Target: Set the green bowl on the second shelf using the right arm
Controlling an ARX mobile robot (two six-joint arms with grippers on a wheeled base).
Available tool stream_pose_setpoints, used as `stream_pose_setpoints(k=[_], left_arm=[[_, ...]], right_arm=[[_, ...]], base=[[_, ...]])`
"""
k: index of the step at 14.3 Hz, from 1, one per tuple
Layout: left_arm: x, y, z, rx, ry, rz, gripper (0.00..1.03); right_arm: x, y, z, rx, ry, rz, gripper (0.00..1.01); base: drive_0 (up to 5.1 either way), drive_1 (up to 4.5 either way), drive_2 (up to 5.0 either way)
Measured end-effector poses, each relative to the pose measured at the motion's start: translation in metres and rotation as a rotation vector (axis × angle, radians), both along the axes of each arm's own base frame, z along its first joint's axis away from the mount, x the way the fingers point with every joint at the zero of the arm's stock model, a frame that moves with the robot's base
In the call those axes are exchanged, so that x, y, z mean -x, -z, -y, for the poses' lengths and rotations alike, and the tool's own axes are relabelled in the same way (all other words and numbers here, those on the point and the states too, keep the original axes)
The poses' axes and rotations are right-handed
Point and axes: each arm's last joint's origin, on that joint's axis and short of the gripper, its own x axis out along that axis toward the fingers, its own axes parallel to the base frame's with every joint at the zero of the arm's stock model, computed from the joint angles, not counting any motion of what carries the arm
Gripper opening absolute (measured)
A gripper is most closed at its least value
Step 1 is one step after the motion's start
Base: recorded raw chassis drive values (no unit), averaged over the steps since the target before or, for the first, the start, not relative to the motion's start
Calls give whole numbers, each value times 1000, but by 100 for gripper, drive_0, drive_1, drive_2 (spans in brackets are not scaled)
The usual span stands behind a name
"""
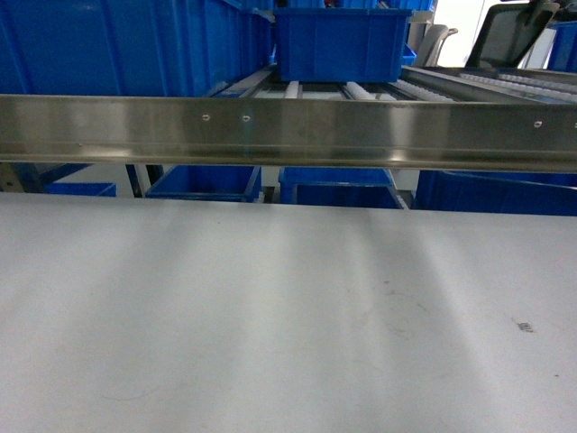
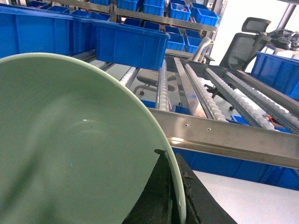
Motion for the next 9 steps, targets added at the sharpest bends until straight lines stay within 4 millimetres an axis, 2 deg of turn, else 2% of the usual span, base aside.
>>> stream_pose_setpoints(k=[9], left_arm=[[0, 0, 0, 0, 0, 1, 98]], right_arm=[[0, 0, 0, 0, 0, -3, 2]], base=[[-497, 245, 245]])
